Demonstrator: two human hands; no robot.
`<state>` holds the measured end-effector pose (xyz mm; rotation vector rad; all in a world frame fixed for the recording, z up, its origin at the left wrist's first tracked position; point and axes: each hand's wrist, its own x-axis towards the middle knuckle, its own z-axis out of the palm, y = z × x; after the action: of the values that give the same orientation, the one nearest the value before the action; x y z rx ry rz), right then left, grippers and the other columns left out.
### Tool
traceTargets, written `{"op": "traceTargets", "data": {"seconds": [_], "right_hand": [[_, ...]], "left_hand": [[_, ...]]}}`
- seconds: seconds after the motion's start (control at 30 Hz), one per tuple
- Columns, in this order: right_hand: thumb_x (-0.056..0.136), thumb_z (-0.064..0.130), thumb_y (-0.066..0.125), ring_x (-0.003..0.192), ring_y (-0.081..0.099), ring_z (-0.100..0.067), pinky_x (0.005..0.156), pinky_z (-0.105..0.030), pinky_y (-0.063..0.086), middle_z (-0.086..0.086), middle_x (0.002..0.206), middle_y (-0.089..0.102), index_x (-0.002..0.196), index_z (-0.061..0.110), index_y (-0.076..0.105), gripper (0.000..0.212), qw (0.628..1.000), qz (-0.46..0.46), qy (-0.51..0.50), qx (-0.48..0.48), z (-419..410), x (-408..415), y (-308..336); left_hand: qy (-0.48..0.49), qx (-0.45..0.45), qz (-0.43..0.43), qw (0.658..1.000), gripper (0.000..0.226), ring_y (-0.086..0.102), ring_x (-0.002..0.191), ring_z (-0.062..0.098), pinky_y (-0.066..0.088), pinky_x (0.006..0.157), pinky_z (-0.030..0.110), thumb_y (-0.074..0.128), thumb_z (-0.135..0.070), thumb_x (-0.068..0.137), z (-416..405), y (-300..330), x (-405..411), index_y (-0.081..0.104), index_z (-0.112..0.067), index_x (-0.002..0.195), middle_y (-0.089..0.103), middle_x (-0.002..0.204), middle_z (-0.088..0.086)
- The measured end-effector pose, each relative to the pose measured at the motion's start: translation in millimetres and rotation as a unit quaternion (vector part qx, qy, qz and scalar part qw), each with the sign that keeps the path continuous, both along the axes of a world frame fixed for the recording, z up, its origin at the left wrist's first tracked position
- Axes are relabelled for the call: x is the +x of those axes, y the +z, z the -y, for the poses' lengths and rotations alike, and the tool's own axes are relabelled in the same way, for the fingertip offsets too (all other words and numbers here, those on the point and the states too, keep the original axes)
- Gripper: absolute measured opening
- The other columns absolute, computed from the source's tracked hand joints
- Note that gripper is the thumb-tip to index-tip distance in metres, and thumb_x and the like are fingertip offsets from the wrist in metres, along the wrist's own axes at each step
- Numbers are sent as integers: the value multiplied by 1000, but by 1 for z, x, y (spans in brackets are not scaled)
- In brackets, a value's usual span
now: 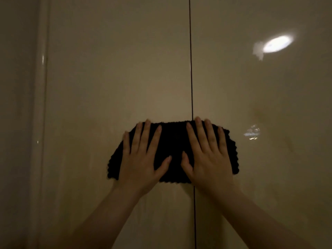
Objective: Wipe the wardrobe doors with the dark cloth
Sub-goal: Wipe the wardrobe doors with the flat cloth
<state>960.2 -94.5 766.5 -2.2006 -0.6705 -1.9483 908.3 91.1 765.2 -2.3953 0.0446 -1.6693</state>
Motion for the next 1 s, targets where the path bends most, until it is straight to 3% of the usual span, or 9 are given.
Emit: {"op": "traceTargets", "data": {"seconds": [0.37, 0.77, 1.0], "right_hand": [[94, 46, 34, 149, 8, -27, 119, -54, 13, -10, 162, 13, 154, 13, 20, 69, 1000, -6, -6, 13, -24, -2, 25], [95, 53, 27, 149, 6, -27, 120, -51, 5, -10, 162, 13, 154, 15, 19, 71, 1000, 17, 15, 7, -121, -21, 129], [95, 53, 27, 149, 6, -27, 120, -50, 3, -10, 162, 13, 154, 15, 19, 70, 999, 26, 20, 20, -154, -25, 141]], "left_hand": [[-12, 41, 11, 999, 77, -4, 149, 23, 7, 117, 57, 25, -64, 92, -28, 38, -2, 9, -22, 155, 2, 163, 7], [8, -5, 61, 998, 75, -10, 148, 17, -3, 119, 50, 18, -67, 92, -124, 126, -23, -2, -29, 154, -5, 163, 2], [-4, -2, 69, 998, 74, -9, 149, 18, -4, 119, 49, 20, -66, 93, -157, 138, -29, 0, -28, 154, -3, 163, 3]]}}
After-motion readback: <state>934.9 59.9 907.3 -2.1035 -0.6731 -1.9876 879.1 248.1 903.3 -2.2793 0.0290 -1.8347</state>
